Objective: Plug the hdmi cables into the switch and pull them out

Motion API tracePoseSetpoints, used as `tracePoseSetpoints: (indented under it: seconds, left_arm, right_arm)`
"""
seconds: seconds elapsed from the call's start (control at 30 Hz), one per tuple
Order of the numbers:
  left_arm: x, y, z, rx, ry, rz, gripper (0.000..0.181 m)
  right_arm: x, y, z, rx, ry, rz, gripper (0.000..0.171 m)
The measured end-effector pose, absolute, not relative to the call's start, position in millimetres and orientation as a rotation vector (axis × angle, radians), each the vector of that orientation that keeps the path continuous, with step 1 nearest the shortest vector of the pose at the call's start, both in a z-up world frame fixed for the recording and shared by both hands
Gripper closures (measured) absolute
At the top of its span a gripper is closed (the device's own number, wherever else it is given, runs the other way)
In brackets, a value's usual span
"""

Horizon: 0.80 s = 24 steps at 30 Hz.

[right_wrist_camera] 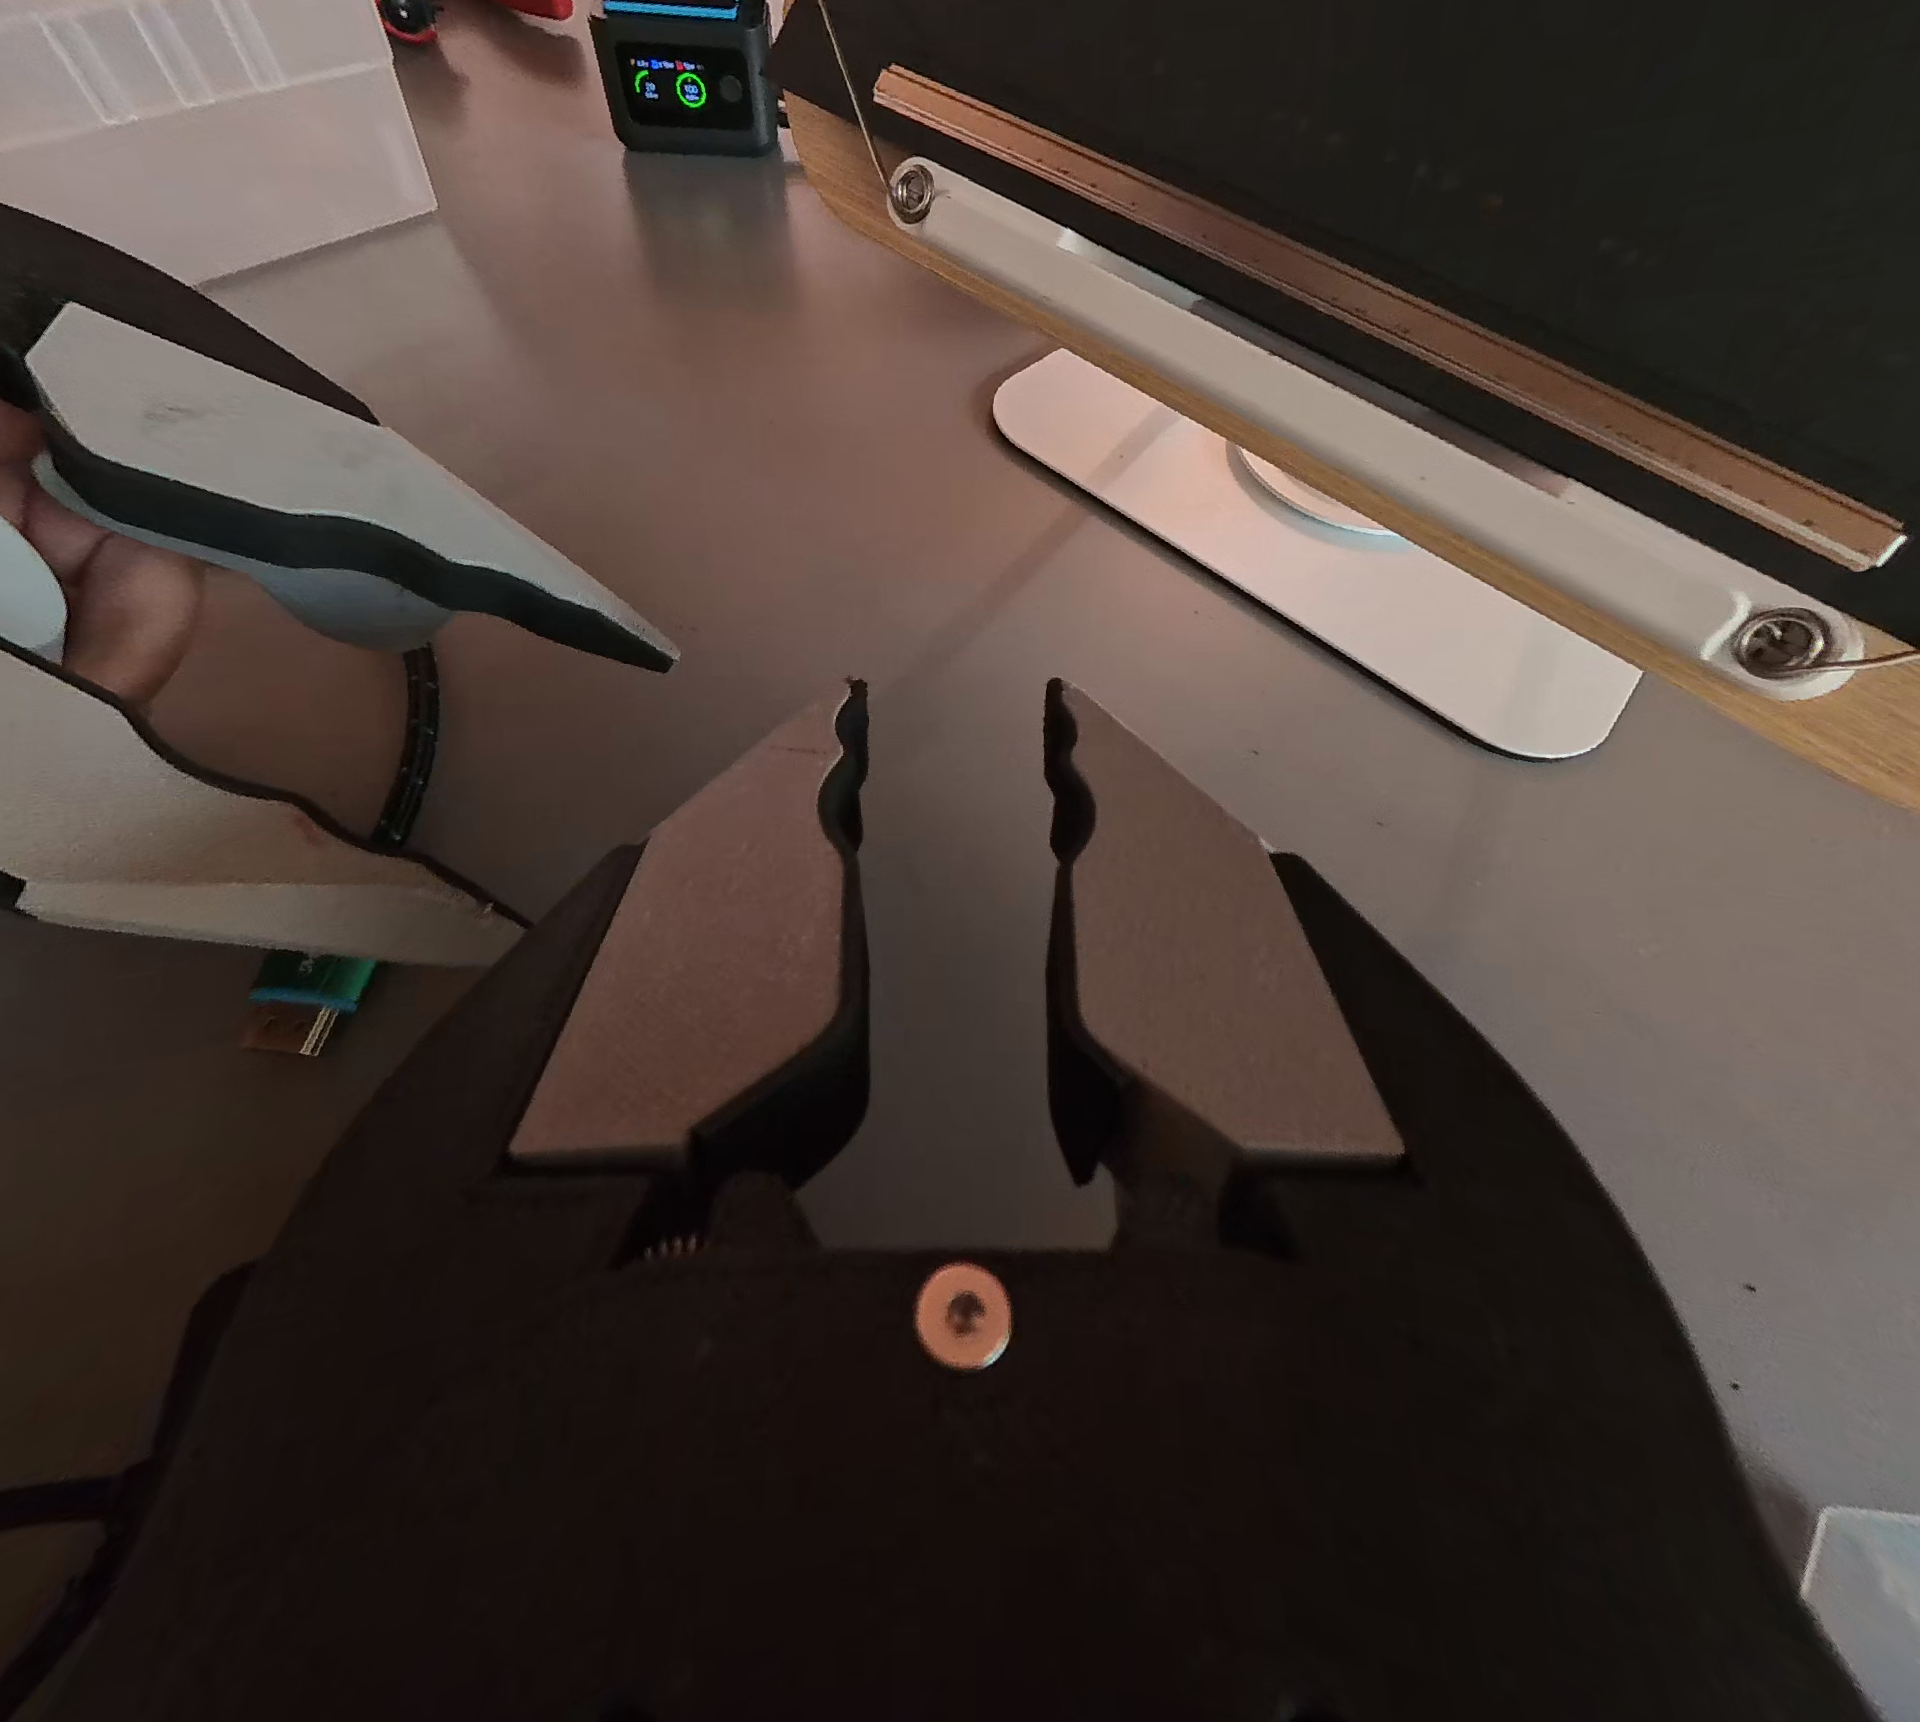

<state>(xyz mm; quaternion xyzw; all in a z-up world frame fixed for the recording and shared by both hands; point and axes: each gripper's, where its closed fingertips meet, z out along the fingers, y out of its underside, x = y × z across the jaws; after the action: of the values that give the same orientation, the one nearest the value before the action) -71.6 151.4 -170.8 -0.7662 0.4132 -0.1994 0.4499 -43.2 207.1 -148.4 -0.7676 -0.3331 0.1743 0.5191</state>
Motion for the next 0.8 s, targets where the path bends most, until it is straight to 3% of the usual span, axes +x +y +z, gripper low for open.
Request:
tracePoseSetpoints:
  seconds: [0.6,0.8]
  left_arm:
    - [-73,154,-169,-1.892,0.998,-0.432,0.121]
    - [-76,153,-154,-1.901,0.900,-0.559,0.119]
  right_arm:
    - [-50,201,-150,-1.834,-0.862,0.422,0.142]
    - [-51,198,-156,-1.865,-0.888,0.431,0.132]
